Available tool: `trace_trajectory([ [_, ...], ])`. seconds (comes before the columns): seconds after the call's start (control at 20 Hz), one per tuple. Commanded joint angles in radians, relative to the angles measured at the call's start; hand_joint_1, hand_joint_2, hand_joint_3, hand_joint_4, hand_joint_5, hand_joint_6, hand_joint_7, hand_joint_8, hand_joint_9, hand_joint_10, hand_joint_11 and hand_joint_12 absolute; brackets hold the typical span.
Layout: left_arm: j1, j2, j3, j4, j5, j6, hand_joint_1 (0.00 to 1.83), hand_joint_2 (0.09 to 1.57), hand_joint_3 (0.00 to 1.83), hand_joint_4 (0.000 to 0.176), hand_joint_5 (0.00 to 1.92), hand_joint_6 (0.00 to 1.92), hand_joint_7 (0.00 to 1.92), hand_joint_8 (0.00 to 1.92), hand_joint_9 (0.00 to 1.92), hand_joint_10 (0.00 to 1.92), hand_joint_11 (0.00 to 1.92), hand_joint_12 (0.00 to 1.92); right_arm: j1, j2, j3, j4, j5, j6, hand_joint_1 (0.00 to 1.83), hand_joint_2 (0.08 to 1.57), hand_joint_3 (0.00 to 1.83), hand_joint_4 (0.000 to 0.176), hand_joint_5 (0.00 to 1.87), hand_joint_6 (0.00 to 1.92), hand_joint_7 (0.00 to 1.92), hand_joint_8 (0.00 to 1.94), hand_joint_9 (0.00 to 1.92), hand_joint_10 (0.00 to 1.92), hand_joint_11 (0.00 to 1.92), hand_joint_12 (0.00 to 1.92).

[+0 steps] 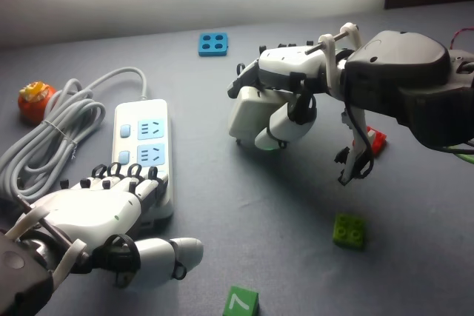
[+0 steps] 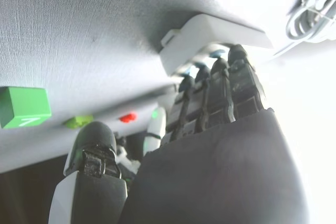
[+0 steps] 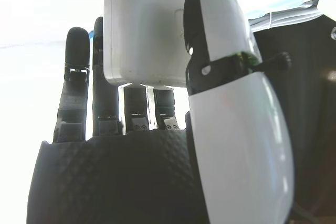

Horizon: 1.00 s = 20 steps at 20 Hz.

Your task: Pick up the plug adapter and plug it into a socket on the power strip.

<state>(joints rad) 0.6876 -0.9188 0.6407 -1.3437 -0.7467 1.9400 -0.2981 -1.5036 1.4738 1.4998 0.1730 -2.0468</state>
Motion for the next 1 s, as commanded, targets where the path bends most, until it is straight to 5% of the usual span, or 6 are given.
trace_trajectory([
  [0.0, -0.004, -0.006, -0.001, 0.016, 0.002, -0.005, 0.0, 1.23, 0.0, 0.0, 0.0, 0.0, 0.0, 0.0, 0.0, 0.0, 0.0, 0.0, 0.003, 0.003, 0.005, -0.011, 0.015, 0.004, 1.2, 1.0, 0.0, 0.0, 0.5, 0.0, 0.54, 0.0, 0.48, 0.02, 0.0, 1.22],
  [0.55, -0.003, -0.006, 0.0, 0.016, 0.002, -0.007, 0.0, 1.24, 0.0, 0.0, 0.0, 0.0, 0.0, 0.0, 0.0, 0.0, 0.0, 0.0, 0.001, 0.002, 0.013, -0.011, 0.016, 0.003, 1.21, 1.01, 0.0, 0.0, 0.55, 0.01, 0.59, 0.01, 0.54, 0.03, 0.0, 1.29],
  [0.85, -0.003, -0.005, 0.0, 0.016, 0.002, -0.008, 0.0, 1.23, 0.0, 0.0, 0.0, 0.0, 0.0, 0.0, 0.0, 0.0, 0.0, 0.0, 0.001, -0.001, 0.013, -0.011, 0.016, 0.002, 1.2, 1.06, 0.0, 0.0, 0.79, 0.04, 0.89, 0.03, 0.83, 0.11, 0.2, 1.33],
  [0.9, -0.004, -0.005, 0.001, 0.016, 0.002, -0.008, 0.0, 1.23, 0.0, 0.0, 0.0, 0.0, 0.0, 0.0, 0.0, 0.0, 0.0, 0.0, 0.0, -0.001, 0.013, -0.011, 0.016, 0.003, 1.25, 1.04, 0.0, 0.0, 0.99, 0.7, 1.38, 0.03, 0.94, 0.15, 0.31, 1.34],
  [0.95, -0.005, -0.005, 0.001, 0.016, 0.002, -0.009, 0.0, 1.23, 0.0, 0.0, 0.0, 0.0, 0.0, 0.0, 0.0, 0.0, 0.0, 0.0, -0.001, -0.002, 0.013, -0.011, 0.016, 0.004, 1.25, 1.04, 0.0, 0.0, 0.99, 0.7, 1.38, 0.03, 0.94, 0.15, 0.31, 1.34],
])
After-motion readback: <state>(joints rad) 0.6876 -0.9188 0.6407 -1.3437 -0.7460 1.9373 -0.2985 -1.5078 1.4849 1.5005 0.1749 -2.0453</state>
